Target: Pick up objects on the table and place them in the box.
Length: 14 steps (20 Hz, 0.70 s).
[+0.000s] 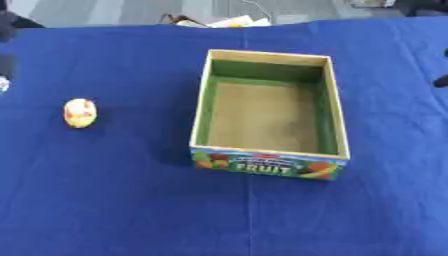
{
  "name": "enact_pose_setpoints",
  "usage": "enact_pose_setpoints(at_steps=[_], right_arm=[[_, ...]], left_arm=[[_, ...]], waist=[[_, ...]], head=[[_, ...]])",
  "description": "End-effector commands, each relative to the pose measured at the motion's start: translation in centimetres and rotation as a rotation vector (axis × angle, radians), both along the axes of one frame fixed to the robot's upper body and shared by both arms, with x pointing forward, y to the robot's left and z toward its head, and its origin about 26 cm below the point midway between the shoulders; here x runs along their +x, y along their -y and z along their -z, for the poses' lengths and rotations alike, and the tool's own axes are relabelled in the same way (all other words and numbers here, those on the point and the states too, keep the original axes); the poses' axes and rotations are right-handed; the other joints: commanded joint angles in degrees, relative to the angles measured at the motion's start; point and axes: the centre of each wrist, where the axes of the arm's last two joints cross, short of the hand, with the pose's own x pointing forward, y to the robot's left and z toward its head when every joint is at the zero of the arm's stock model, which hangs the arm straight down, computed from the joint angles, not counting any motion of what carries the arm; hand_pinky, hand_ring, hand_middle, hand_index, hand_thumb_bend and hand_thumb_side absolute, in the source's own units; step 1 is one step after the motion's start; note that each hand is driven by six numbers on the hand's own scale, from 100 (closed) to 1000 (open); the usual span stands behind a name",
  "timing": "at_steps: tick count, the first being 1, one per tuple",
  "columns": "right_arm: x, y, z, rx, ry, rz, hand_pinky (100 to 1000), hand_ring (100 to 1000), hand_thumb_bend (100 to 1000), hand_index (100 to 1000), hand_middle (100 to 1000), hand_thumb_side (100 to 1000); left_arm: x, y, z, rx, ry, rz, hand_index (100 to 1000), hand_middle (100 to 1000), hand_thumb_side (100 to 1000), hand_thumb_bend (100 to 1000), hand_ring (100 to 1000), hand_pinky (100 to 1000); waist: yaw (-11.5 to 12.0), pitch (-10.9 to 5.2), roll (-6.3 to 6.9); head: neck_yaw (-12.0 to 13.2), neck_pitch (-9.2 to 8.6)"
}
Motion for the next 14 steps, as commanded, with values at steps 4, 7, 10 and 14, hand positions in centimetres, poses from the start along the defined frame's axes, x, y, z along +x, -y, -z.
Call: enact_pose_setpoints(at_steps=[4, 7, 10, 14], right_arm=[[-0.2, 0.0, -0.9, -0.030, 0.036, -0.017, 580, 783, 100, 877, 575, 1000], [-0.2, -0.1, -0.9, -0.033, 0.036, -0.019, 580, 783, 100, 876, 574, 1000], [-0.1, -0.2, -1.0, -0.035, 0.037, -0.023, 579, 783, 100, 876, 575, 1000], [-0.1, -0.2, -1.0, -0.040, 0.036, -0.026, 579, 783, 100, 876, 574, 1000]], left_arm=[[0.5, -0.3, -2.1, 0.169, -0.007, -0.043, 937, 712, 933, 145, 722, 570], [0.8, -0.1, -2.4, 0.231, -0.014, -0.045, 935, 708, 997, 266, 723, 564], [1.2, 0.1, -2.3, 0.290, -0.039, -0.062, 965, 723, 1000, 384, 735, 564], [1.9, 0.2, -1.9, 0.361, -0.096, -0.099, 1000, 785, 1000, 468, 790, 613]], waist=[[-0.19, -0.91, -0.09], [-0.34, -0.87, -0.08], [-0.37, -0.83, -0.06], [-0.55, -0.69, 0.00]], head=[[0.63, -1.05], [0.79, -1.13], [0.95, -1.26], [1.04, -1.52]])
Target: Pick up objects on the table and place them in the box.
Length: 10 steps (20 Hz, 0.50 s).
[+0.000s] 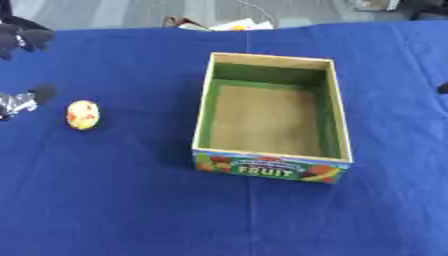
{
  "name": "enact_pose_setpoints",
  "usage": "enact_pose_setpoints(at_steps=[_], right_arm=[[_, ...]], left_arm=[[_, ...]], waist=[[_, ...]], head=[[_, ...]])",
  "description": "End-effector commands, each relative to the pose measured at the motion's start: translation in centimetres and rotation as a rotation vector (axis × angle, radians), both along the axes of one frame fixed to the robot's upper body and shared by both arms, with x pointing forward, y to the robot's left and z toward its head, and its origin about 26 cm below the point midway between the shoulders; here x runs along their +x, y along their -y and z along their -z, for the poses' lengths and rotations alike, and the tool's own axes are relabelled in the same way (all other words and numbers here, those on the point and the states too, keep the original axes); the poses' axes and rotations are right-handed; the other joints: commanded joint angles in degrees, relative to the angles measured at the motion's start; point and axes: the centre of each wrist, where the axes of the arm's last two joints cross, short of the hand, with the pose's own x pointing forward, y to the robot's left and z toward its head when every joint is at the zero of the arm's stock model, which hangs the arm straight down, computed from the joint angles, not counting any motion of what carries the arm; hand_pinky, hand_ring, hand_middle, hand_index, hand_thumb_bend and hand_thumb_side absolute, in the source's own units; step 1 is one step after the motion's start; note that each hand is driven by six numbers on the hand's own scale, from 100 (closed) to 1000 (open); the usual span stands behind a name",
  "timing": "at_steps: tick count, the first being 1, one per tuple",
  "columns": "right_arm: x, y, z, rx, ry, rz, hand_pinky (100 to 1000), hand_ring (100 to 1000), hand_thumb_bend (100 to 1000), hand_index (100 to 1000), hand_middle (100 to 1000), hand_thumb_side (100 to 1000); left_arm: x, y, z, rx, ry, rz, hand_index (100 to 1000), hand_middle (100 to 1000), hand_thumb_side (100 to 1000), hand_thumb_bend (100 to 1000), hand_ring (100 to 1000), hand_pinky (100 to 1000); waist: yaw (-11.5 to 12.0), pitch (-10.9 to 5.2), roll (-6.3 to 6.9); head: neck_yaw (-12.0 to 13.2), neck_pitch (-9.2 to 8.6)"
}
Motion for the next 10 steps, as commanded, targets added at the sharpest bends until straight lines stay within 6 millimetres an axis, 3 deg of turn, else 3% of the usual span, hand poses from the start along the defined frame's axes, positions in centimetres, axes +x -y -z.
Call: enact_pose_setpoints(at_steps=[1, 3, 7, 10], right_arm=[[-0.2, 0.1, -1.0, -0.030, 0.031, -0.007, 579, 783, 100, 876, 574, 1000], [-0.2, 0.0, -1.0, -0.031, 0.030, -0.007, 579, 783, 100, 877, 574, 1000], [-0.2, 0.0, -1.0, -0.034, 0.028, -0.007, 578, 784, 100, 877, 574, 1000], [-0.2, -0.1, -1.0, -0.037, 0.026, -0.006, 578, 782, 100, 876, 573, 1000]], left_arm=[[0.2, -0.5, -0.9, 0.100, -0.041, -0.050, 1000, 791, 1000, 476, 798, 620], [0.7, -0.8, -0.5, 0.124, -0.105, -0.071, 1000, 803, 1000, 466, 813, 639], [2.0, -1.9, 0.9, 0.109, -0.283, -0.095, 1000, 885, 1000, 306, 855, 683], [2.7, -2.5, 1.4, 0.080, -0.376, -0.104, 1000, 896, 936, 265, 862, 691]], waist=[[-0.17, -0.69, 0.03], [-0.25, -0.64, 0.08], [-0.44, -0.54, 0.19], [-0.52, -0.49, 0.23]], head=[[0.28, -0.68], [0.42, -0.72], [0.68, -0.87], [0.77, -0.87]])
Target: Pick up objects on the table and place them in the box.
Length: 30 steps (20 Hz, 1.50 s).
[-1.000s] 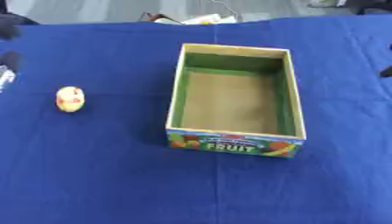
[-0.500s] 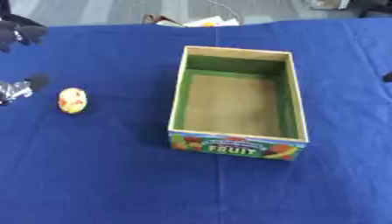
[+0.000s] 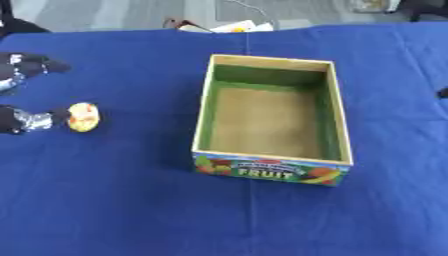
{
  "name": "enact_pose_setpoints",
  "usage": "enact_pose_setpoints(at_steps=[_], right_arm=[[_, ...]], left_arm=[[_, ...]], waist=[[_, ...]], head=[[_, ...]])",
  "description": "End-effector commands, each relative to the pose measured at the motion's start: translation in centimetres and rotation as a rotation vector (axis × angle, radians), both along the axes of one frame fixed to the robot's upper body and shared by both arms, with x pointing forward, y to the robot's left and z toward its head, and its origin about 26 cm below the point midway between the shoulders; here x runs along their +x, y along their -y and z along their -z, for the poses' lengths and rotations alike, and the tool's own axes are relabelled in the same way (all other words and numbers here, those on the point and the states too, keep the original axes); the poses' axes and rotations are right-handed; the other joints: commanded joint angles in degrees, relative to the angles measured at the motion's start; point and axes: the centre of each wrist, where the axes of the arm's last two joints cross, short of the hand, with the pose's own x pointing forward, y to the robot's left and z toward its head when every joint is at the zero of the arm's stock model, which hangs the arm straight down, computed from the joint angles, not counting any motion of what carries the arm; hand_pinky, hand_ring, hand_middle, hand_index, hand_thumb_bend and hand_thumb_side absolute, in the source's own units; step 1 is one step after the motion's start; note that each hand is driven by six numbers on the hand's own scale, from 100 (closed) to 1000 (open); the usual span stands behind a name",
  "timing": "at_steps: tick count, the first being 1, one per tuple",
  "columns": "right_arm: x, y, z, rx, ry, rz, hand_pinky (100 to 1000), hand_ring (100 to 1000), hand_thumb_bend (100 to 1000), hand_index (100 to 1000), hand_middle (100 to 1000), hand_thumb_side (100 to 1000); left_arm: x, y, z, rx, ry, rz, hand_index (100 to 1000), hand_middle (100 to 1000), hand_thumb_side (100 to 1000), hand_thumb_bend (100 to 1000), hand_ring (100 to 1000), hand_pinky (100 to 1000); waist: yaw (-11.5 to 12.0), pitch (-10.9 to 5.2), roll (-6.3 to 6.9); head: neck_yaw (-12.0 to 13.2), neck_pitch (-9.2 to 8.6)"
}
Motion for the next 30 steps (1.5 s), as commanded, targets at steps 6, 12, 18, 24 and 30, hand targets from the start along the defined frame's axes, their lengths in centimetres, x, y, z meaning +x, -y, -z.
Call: enact_pose_setpoints(at_steps=[6, 12, 18, 24, 30], right_arm=[[-0.2, 0.0, -0.9, -0.034, 0.026, -0.001, 577, 781, 100, 875, 571, 1000], [-0.2, -0.1, -0.9, -0.036, 0.025, 0.002, 577, 778, 100, 874, 569, 1000], [-0.1, -0.3, -0.8, -0.043, 0.021, 0.000, 577, 777, 100, 873, 567, 1000], [-0.1, -0.4, -0.7, -0.050, 0.021, -0.001, 578, 777, 100, 872, 566, 1000], [-0.1, -0.6, -0.7, -0.057, 0.020, -0.004, 578, 777, 100, 872, 565, 1000]], left_arm=[[1.3, -1.3, -0.4, 0.006, -0.143, -0.054, 1000, 899, 965, 366, 864, 695], [2.3, -2.1, 0.3, 0.039, -0.183, -0.085, 1000, 896, 1000, 576, 866, 692], [3.2, -2.7, 0.8, 0.051, -0.147, -0.125, 1000, 892, 1000, 661, 862, 686], [4.0, -2.8, 1.5, 0.049, -0.125, -0.140, 1000, 884, 1000, 641, 854, 681], [4.8, -2.4, 1.7, 0.042, -0.097, -0.152, 1000, 878, 1000, 598, 849, 677]], waist=[[-0.20, -0.71, 0.22], [-0.53, -0.45, 0.36], [-0.66, -0.06, 0.50], [-0.96, 0.49, 0.46], [-1.11, 0.96, 0.42]], head=[[0.60, -0.50], [0.78, -0.48], [1.04, -0.72], [1.43, -1.16], [1.78, -1.54]])
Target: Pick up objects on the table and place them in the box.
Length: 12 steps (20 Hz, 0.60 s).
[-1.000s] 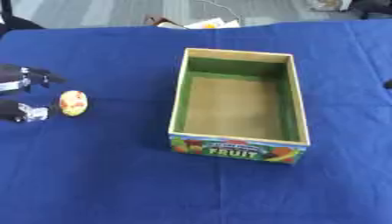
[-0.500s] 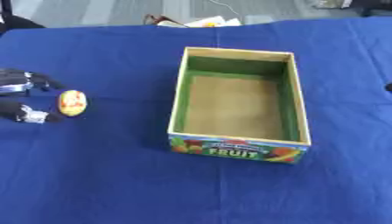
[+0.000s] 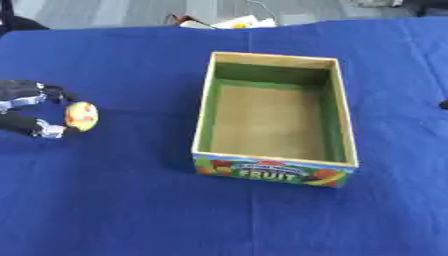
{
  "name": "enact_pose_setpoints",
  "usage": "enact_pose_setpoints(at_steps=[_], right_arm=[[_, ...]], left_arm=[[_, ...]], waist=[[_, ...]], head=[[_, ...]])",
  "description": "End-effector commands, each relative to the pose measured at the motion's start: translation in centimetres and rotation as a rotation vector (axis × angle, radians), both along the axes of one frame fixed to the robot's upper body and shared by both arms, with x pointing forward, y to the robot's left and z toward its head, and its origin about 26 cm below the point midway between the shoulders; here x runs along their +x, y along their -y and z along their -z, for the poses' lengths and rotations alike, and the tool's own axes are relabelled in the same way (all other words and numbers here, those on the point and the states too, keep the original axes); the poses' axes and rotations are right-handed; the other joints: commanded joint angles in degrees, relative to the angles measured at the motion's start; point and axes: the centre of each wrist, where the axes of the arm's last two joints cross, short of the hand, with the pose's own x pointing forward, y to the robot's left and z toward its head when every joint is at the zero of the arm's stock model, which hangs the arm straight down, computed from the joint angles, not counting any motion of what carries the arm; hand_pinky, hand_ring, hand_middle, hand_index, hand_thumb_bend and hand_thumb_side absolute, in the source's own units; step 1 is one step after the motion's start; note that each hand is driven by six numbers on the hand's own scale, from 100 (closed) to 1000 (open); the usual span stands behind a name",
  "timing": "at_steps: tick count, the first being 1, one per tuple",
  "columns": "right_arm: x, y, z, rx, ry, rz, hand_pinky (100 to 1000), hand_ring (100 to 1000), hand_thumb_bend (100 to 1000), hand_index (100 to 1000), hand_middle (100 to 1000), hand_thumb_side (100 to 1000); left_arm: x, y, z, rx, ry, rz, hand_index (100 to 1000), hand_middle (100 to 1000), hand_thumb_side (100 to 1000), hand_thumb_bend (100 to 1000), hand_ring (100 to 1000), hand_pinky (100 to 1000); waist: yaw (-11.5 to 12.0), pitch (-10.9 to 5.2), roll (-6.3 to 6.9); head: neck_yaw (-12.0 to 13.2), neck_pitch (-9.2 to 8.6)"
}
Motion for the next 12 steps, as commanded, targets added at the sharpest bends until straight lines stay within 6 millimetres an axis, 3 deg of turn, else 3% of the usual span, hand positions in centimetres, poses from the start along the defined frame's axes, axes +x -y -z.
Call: enact_pose_setpoints(at_steps=[1, 12], right_arm=[[-0.15, -0.21, -0.79, -0.019, 0.029, -0.007, 578, 777, 100, 872, 565, 1000], [-0.12, -0.30, -0.76, -0.016, 0.026, -0.005, 579, 776, 100, 873, 564, 1000]], left_arm=[[0.16, -0.42, -1.36, 0.016, 0.042, -0.017, 1000, 877, 1000, 588, 847, 675], [0.63, -0.39, -0.47, 0.091, 0.057, -0.040, 1000, 823, 1000, 583, 819, 643]], waist=[[-0.05, -0.79, 0.02], [-0.20, -0.50, 0.06]], head=[[0.30, -0.81], [0.55, -0.75]])
